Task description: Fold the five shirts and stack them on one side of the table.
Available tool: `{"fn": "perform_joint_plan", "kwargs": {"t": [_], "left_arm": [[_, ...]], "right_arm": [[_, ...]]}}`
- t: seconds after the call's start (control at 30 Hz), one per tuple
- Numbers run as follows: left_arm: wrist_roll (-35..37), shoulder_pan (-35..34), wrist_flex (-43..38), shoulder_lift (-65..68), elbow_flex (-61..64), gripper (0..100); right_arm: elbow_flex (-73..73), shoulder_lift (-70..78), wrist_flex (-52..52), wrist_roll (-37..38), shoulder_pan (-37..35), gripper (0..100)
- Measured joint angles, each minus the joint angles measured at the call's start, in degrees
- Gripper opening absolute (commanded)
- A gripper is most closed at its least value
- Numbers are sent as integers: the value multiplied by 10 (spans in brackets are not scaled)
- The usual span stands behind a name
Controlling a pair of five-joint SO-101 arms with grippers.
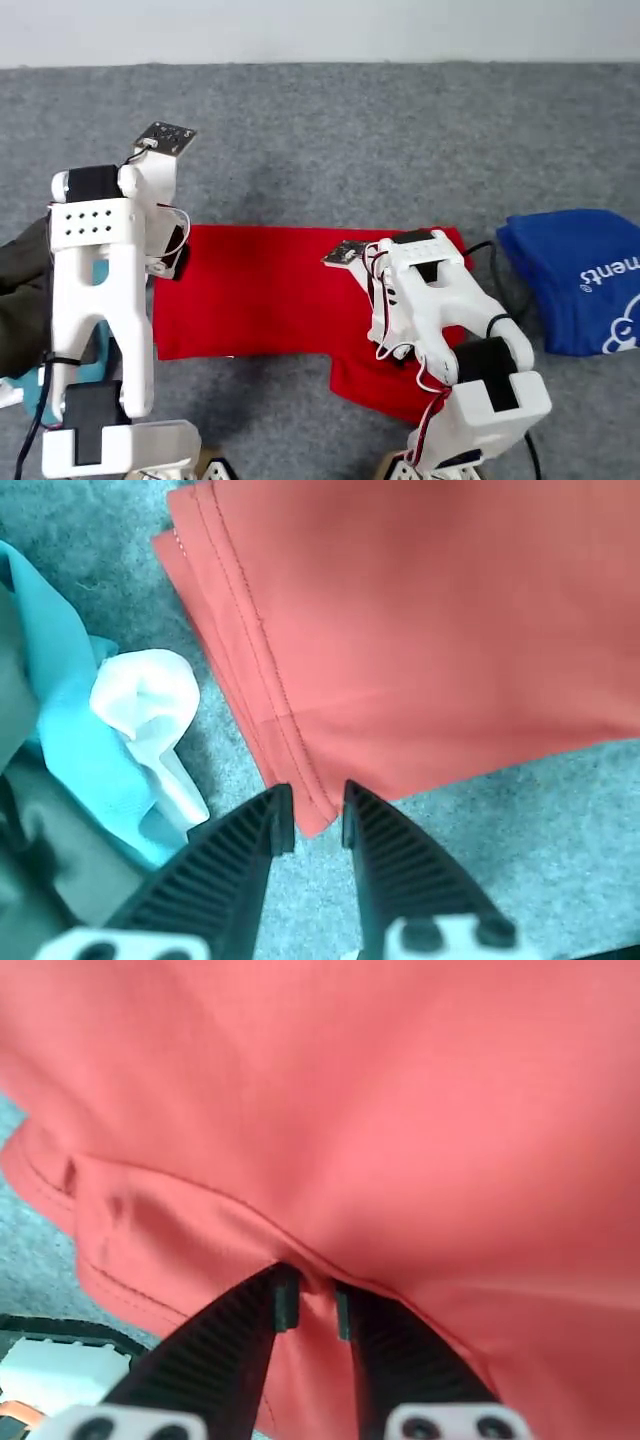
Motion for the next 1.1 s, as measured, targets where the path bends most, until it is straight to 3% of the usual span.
{"fn": "perform_joint_plan", "kwargs": {"t": [1.1], "left_arm": [[0, 28, 0, 0, 0, 96]], "right_arm": [[-1, 2, 0, 0, 0, 101]]}}
